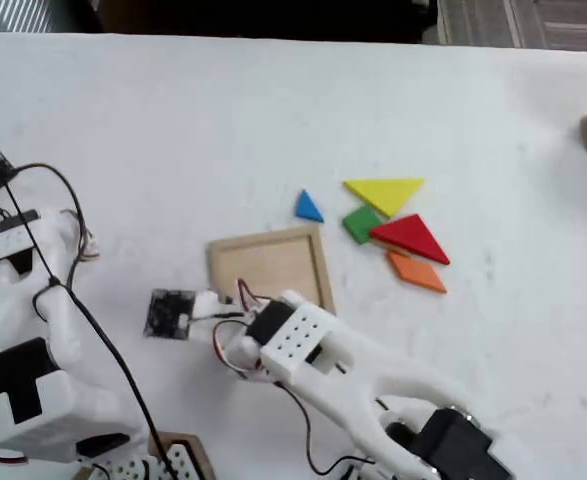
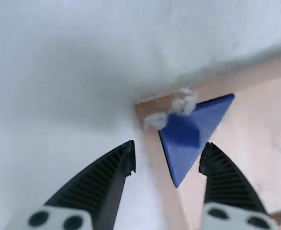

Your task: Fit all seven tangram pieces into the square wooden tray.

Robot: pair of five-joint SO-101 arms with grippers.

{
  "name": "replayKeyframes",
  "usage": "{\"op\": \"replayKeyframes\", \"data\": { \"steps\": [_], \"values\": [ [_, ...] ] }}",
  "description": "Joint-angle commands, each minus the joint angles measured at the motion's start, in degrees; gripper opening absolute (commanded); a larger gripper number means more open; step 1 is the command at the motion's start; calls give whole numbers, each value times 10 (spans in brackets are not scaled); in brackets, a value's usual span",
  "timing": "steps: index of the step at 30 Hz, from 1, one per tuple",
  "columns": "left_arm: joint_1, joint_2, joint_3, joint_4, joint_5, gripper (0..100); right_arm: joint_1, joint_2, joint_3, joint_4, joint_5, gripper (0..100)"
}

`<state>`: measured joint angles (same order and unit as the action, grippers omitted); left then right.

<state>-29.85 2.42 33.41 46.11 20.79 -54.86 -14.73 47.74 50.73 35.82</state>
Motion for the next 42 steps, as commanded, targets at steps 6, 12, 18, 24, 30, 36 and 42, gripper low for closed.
{"op": "replayKeyframes", "data": {
  "steps": [6,12,18,24,30,36,42],
  "values": [
    [9,-2,-20,-11,2,27,-29,14,-21,-24,92,215],
    [10,-2,-20,-11,-33,26,-27,15,-39,-24,120,215],
    [22,-2,-20,-14,-50,25,-26,25,-40,-52,120,212],
    [22,-2,-16,-28,-50,24,-25,103,-76,-65,120,211],
    [21,-2,-16,-28,-50,24,-6,117,-92,-65,119,155],
    [21,-2,-16,-28,-50,24,-3,105,-90,-65,115,19],
    [21,-2,-16,-28,-50,24,-3,99,-90,-59,114,18]
  ]
}}
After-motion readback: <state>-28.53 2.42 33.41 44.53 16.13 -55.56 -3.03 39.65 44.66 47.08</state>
